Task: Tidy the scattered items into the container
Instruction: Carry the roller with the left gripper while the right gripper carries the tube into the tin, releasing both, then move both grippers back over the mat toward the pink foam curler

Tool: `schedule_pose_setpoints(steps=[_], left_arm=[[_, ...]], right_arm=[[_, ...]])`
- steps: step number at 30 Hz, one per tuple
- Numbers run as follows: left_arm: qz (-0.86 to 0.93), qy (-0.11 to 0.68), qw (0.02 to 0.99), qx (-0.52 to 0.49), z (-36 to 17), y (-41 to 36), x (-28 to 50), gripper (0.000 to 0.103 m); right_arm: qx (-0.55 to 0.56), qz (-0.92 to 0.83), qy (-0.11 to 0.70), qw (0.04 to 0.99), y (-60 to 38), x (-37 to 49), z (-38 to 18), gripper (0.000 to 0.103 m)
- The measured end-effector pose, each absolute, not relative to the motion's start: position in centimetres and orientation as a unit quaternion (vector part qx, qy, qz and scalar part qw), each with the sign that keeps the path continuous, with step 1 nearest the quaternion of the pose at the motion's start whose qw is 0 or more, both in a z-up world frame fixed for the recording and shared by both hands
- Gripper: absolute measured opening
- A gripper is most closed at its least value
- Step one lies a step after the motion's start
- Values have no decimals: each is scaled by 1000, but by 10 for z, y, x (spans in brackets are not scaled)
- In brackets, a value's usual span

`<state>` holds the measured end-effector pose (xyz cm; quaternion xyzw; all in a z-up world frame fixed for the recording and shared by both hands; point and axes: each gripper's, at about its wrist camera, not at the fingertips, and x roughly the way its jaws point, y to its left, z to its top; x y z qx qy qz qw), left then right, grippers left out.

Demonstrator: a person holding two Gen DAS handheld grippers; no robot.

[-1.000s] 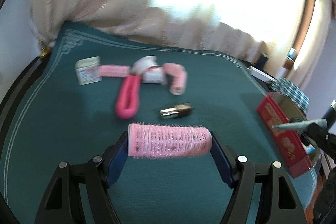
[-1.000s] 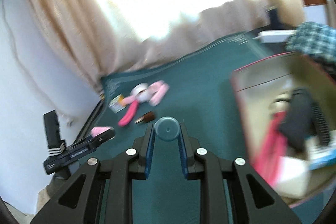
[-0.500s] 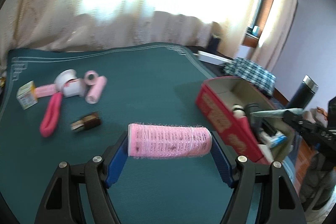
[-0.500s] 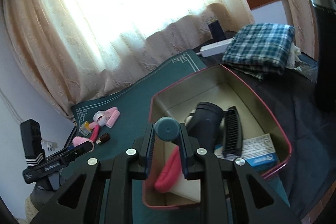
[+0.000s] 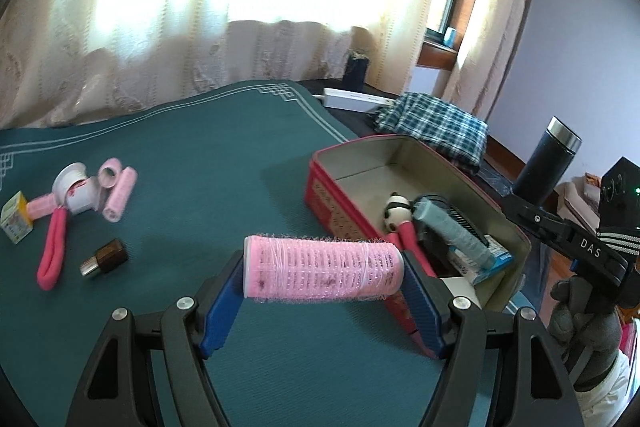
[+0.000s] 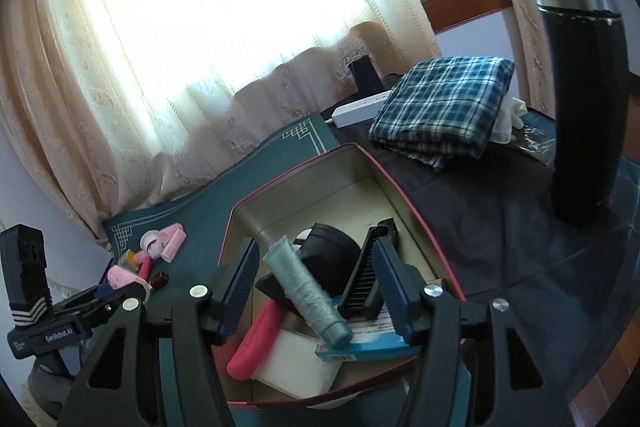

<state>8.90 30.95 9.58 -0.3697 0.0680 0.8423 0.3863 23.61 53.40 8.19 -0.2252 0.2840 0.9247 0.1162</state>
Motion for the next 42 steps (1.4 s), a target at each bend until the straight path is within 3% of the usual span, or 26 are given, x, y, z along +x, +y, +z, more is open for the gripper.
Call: schedule_pose_setpoints(steps=[13, 16, 42], left_arm=[[790, 134, 485, -350, 96, 390, 131, 76], [783, 137, 495, -351, 95, 398, 136, 89], [814, 72, 432, -381, 88, 344, 97, 89]], right_arm=[[-209, 921, 300, 131, 544, 254, 85, 68], [-209, 920, 303, 136, 547, 257, 84, 69], [-223, 926, 286, 106, 512, 236, 92, 73]])
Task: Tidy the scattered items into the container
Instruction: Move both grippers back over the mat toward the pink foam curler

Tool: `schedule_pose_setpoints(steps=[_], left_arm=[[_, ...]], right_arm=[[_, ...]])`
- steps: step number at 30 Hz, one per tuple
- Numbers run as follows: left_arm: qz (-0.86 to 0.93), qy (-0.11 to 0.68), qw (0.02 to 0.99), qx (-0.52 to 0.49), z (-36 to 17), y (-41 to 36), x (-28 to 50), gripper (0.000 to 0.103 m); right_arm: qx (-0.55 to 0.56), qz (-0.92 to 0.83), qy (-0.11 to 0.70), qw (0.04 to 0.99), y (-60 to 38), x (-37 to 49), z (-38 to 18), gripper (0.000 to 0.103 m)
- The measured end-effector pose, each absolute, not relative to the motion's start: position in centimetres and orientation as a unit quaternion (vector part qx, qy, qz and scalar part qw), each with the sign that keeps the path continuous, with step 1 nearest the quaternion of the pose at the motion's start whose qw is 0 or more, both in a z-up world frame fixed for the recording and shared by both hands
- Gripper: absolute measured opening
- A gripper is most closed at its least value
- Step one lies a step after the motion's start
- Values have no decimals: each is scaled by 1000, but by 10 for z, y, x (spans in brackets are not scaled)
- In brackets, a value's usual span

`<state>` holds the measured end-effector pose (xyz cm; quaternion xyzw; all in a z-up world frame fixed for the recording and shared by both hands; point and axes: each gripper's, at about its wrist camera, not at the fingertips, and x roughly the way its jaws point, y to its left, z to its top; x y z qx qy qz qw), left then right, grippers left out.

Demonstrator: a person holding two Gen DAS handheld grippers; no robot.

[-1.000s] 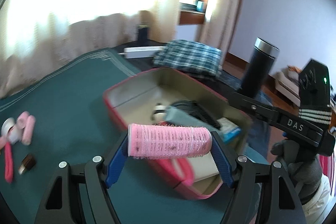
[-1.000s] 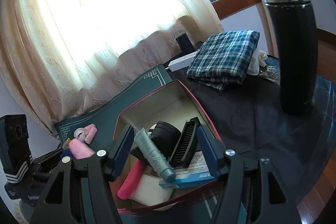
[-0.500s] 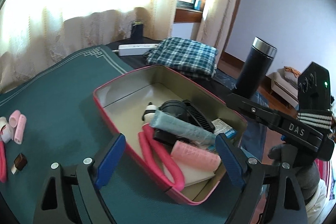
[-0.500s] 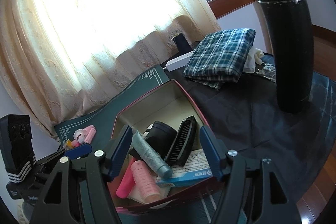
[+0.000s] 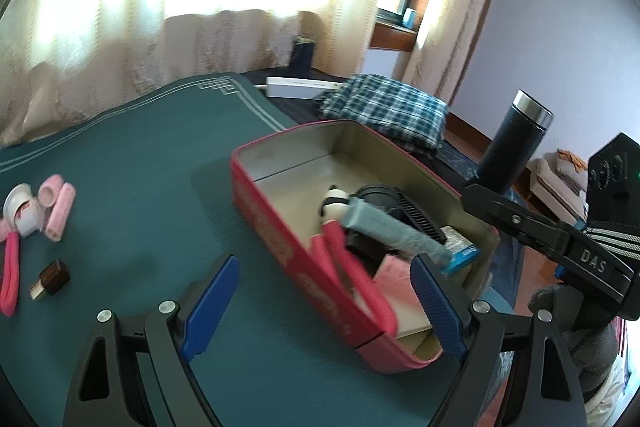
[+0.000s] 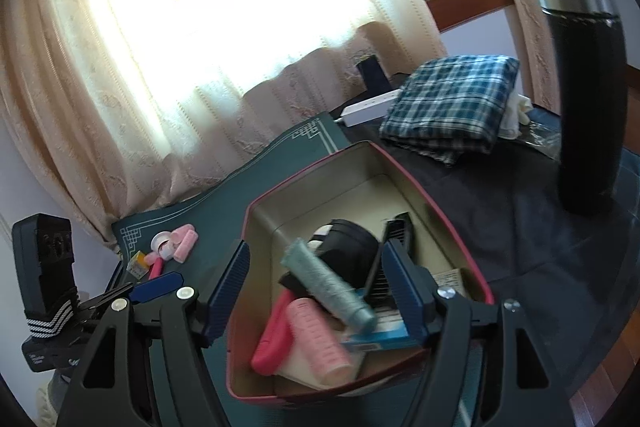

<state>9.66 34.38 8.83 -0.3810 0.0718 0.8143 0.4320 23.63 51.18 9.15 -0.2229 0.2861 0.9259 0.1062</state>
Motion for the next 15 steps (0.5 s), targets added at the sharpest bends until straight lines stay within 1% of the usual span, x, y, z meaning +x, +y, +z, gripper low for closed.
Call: schedule_pose_setpoints(steps=[4, 15], left_arm=[[826, 49, 406, -388, 85, 318, 82, 89], [862, -9, 308, -403, 69, 219, 42, 89]], right_arm=[[-225, 930, 274, 95, 498, 227, 96, 76], [-241, 946, 209, 50, 432, 192, 106, 78]])
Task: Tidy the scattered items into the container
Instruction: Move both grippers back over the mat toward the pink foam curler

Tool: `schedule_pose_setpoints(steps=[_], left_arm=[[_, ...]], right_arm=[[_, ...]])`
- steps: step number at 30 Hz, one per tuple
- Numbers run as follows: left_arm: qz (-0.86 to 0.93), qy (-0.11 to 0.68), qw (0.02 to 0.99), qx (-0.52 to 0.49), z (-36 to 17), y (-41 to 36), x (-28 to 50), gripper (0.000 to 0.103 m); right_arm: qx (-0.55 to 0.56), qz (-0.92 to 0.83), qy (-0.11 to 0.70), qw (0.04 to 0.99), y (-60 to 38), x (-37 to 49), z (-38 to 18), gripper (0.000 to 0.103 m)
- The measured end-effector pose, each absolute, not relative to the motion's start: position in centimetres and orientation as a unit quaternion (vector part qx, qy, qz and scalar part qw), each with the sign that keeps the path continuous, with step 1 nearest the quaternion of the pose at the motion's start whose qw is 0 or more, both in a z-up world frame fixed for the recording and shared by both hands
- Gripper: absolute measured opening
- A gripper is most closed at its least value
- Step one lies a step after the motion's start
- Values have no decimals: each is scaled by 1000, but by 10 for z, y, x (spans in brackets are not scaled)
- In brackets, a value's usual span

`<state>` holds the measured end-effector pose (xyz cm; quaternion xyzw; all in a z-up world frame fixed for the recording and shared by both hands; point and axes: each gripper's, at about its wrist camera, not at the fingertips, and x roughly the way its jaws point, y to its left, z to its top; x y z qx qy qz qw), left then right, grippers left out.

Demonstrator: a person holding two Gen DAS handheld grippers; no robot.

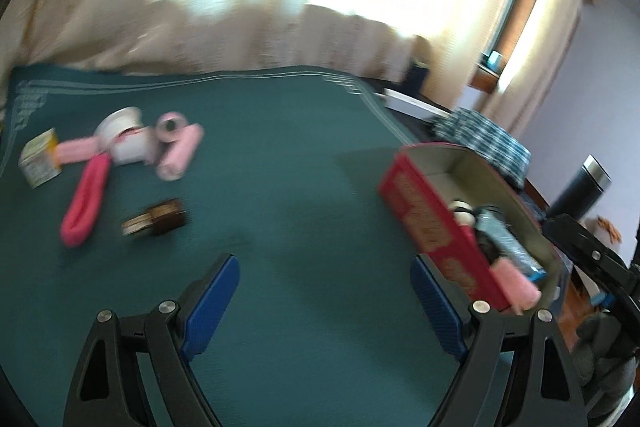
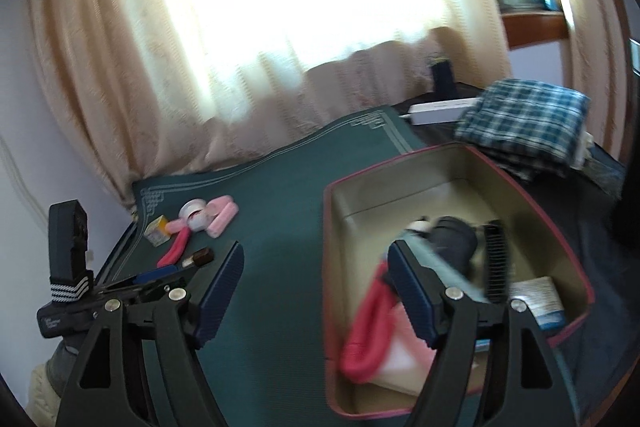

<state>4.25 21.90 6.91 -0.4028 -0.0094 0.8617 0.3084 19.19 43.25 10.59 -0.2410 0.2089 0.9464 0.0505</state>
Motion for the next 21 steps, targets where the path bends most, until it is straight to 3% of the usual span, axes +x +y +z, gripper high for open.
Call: schedule_pose_setpoints(steps=[12, 21], left_arm=[[894, -48, 187, -405, 60, 104, -5, 89], [894, -11, 158, -420, 49, 97, -53, 89]], right_arm=[[-288, 941, 177, -27, 356, 140, 90, 78], [-324, 929, 166, -58, 324, 117, 73, 78]])
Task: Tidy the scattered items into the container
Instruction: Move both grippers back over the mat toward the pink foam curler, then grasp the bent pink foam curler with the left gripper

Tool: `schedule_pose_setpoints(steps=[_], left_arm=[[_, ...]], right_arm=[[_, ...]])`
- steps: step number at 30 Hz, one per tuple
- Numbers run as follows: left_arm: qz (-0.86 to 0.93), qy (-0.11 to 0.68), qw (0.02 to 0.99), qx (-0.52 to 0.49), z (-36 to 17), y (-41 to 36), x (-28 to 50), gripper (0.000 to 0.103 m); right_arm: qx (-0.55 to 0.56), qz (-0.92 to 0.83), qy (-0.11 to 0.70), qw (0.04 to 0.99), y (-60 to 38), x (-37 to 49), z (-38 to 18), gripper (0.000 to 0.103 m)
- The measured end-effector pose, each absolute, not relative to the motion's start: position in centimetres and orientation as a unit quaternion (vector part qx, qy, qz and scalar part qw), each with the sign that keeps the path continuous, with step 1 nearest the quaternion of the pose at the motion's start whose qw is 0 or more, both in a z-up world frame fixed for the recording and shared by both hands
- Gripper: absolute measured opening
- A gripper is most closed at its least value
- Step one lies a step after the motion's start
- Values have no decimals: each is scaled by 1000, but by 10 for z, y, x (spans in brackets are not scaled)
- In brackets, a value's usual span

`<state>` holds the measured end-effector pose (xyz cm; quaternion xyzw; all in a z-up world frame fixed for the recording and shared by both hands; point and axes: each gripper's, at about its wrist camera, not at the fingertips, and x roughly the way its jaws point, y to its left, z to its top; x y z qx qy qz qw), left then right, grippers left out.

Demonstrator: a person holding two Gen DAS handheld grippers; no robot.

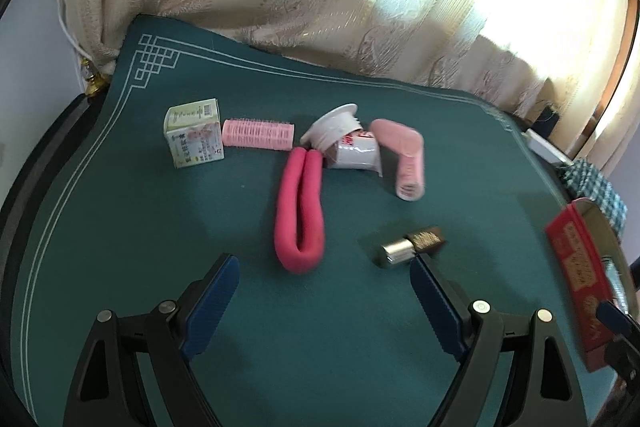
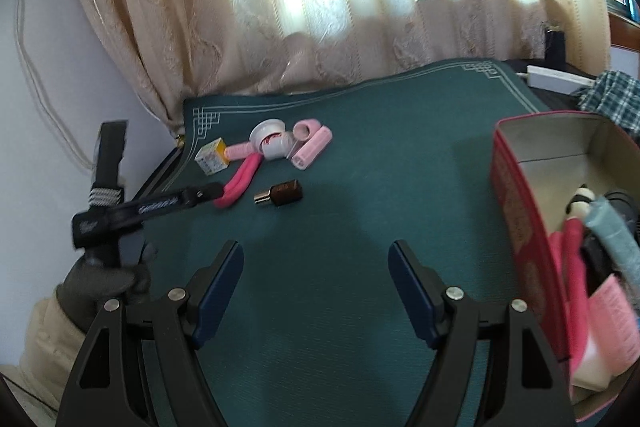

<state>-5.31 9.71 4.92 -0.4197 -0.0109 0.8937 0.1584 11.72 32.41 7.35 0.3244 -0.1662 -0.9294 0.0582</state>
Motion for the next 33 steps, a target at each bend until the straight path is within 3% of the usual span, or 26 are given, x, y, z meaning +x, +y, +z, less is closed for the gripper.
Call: schedule_pose_setpoints(steps=[17, 21, 22, 26, 27, 33], left_arm=[[882, 22, 131, -451, 22, 119, -123, 89], [883, 34, 131, -450, 19, 122, -128, 71], [884, 37, 132, -448, 19, 122, -129, 60], [885, 34, 136, -444, 20, 119, -128, 48], [885, 34, 136, -444, 20, 118, -127, 40], [881, 21, 152, -447, 22, 108, -113, 37]], right_arm=[[360, -913, -180, 67, 321, 89, 53, 78], [364, -912, -176, 70, 317, 83, 51, 78], [365, -912, -175, 71, 316, 81, 51, 78], [368, -911, -168, 73, 310, 75, 52, 78], [369, -911, -166, 75, 308, 73, 52, 78], [387, -906, -147, 87, 294, 47, 49, 78]])
